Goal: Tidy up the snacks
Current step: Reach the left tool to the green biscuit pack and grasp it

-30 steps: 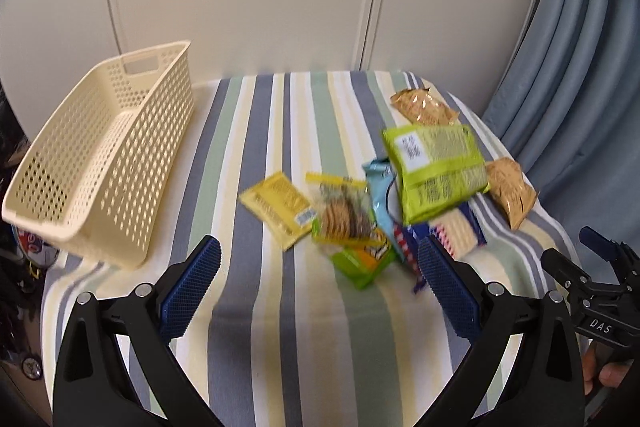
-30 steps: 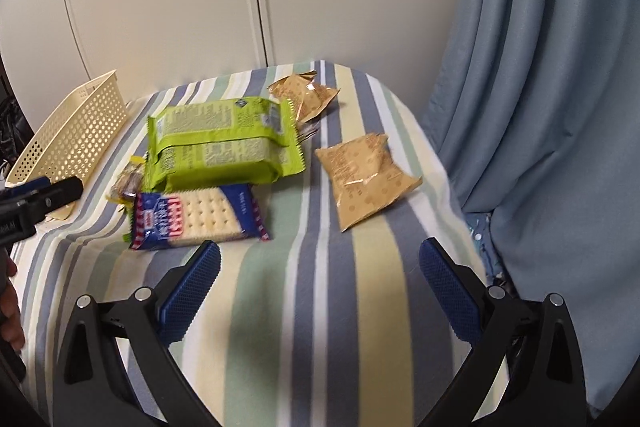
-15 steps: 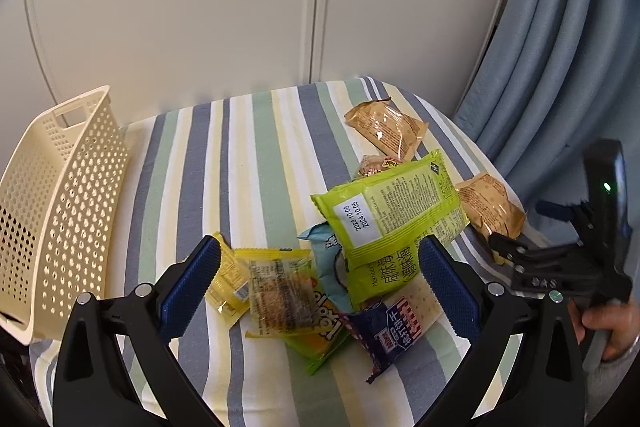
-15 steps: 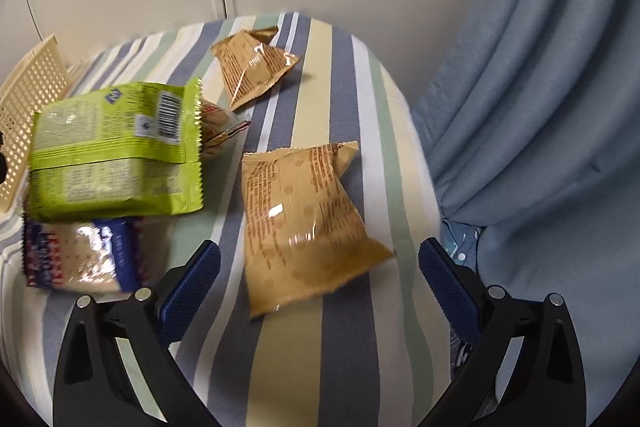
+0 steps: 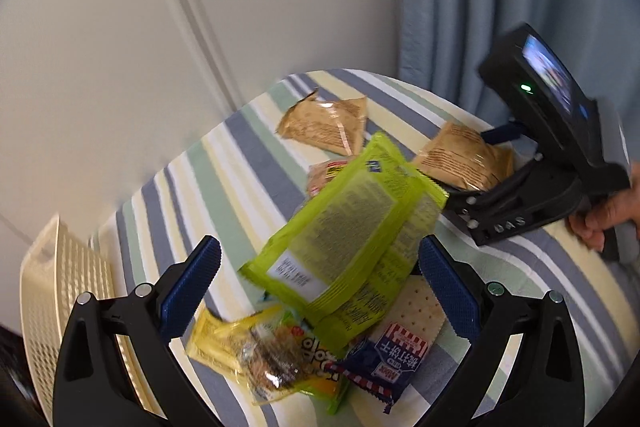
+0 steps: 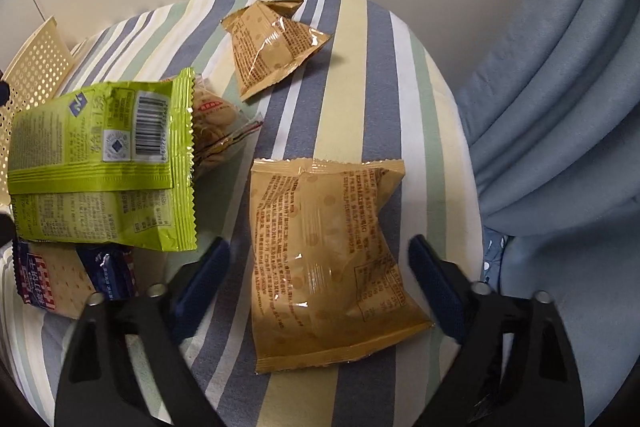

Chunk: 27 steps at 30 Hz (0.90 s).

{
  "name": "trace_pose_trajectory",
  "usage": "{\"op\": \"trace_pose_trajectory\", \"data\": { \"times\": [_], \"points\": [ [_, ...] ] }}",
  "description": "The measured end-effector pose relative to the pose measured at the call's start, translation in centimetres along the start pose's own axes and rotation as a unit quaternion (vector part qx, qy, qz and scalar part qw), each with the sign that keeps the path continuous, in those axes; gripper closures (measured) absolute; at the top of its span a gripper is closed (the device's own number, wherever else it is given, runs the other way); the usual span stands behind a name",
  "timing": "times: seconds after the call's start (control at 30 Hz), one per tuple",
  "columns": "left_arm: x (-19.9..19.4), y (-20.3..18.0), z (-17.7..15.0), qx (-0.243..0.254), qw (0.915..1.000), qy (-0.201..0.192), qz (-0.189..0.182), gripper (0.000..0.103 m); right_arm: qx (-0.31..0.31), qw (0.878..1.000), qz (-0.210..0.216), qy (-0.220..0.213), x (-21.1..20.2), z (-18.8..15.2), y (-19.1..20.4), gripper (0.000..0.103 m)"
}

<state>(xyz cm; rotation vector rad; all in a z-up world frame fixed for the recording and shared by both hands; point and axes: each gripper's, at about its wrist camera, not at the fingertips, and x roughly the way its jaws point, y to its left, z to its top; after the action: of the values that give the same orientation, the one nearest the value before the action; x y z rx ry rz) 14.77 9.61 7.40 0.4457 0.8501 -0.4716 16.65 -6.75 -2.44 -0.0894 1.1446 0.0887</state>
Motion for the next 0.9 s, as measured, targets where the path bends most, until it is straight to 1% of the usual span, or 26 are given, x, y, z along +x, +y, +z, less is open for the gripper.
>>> {"op": "trace_pose_trajectory", "data": {
  "times": [0.03,0.07,0.1,0.23,0.3,0.57,0.63,0.67,0.7,0.77,0.8,0.87,0.9],
  "points": [
    [0.2,-0.6,0.3,0.021,0.9998,0.0,-0.007,0.002,0.002,1.0,0.001,0.003,0.1,0.0,0.0,0.028],
    [0.3,-0.9,0.1,0.035,0.9993,0.001,-0.009,0.002,0.007,1.0,0.003,0.003,0.2,-0.1,-0.2,0.034],
    [0.5,-1.4,0.2,0.048,0.9988,0.004,-0.009,0.002,0.014,1.0,0.007,0.001,0.1,-0.1,-0.5,0.036],
    [1.6,-3.1,0.4,0.097,0.9952,0.014,0.002,0.002,0.032,0.999,0.015,-0.008,-0.2,-0.4,-1.1,0.037],
    [2.3,-3.3,0.5,0.11,0.9936,0.022,0.008,0.002,0.037,0.999,0.016,-0.012,-0.3,-0.5,-1.2,0.037],
    [4.8,-2.9,0.4,0.105,0.9931,0.052,0.003,0.002,0.043,0.999,0.017,-0.014,-0.3,-0.4,-1.2,0.037],
    [5.3,-2.7,0.3,0.1,0.9936,0.053,0.003,0.002,0.042,0.999,0.015,-0.015,-0.3,-0.5,-1.1,0.037],
    [5.4,-2.5,0.3,0.094,0.9943,0.052,0.0,0.004,0.041,0.999,0.013,-0.015,-0.3,-0.5,-1.0,0.037],
    [5.5,-2.2,0.3,0.083,0.9953,0.049,-0.006,0.009,0.04,0.999,0.012,-0.016,-0.3,-0.5,-1.0,0.037],
    [5.4,-1.8,0.4,0.061,0.997,0.043,-0.021,0.014,0.039,0.999,0.011,-0.016,-0.4,-0.6,-0.9,0.037],
    [5.2,-1.6,0.4,0.054,0.9975,0.04,-0.024,0.018,0.039,0.999,0.011,-0.017,-0.5,-0.6,-0.9,0.037],
    [4.8,-1.5,0.2,0.048,0.9981,0.031,-0.025,0.021,0.041,0.999,0.013,-0.018,-0.5,-0.6,-1.0,0.037],
    [4.5,-1.4,0.2,0.046,0.9983,0.025,-0.026,0.023,0.042,0.999,0.014,-0.018,-0.5,-0.6,-1.0,0.037]
  ]
}}
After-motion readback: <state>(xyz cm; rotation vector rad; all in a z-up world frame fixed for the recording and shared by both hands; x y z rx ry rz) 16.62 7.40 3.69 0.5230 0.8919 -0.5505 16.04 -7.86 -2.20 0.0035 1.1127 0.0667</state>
